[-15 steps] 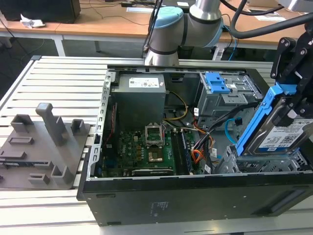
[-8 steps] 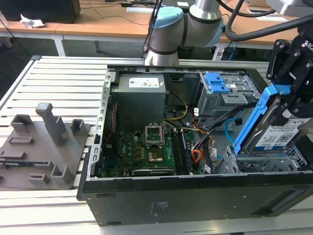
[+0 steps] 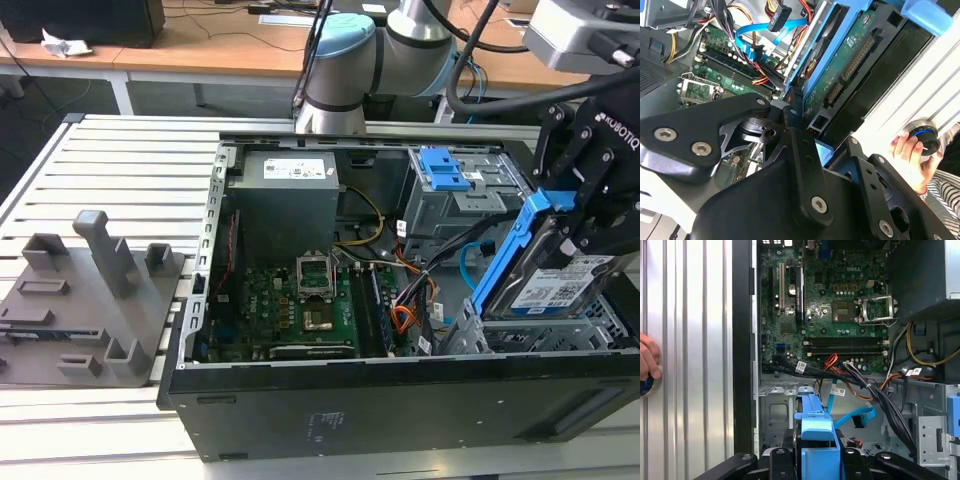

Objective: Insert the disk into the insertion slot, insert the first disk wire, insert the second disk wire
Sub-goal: 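Insert the disk into the insertion slot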

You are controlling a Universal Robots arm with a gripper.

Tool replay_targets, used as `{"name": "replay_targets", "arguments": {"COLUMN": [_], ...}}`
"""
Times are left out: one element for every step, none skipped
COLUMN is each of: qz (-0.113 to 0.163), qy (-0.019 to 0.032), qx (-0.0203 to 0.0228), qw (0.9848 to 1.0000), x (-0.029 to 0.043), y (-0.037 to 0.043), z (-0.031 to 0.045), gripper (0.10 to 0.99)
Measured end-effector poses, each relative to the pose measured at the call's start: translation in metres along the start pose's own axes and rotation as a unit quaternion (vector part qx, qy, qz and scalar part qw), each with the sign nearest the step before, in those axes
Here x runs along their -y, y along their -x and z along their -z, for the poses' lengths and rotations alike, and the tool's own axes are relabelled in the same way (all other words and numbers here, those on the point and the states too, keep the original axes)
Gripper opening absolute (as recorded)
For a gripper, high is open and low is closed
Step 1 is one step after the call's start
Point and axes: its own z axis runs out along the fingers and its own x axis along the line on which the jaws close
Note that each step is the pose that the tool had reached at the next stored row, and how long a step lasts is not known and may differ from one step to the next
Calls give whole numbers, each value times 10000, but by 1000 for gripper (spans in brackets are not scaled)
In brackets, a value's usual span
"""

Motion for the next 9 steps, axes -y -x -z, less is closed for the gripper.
{"name": "replay_targets", "arguments": {"qz": [0, 0, 0, 0, 0, 0, 0, 0, 0], "qy": [0, 0, 0, 0, 0, 0, 0, 0, 0], "qx": [0, 0, 0, 0, 0, 0, 0, 0, 0], "qw": [10000, 10000, 10000, 10000, 10000, 10000, 10000, 10000, 10000], "x": [1, 2, 3, 4, 5, 5, 6, 6, 7], "y": [0, 0, 0, 0, 0, 0, 0, 1, 0], "z": [-25, -53, -80, -107, -122, -135, -153, -166, -174], "gripper": [365, 365, 365, 365, 365, 365, 365, 365, 365]}}
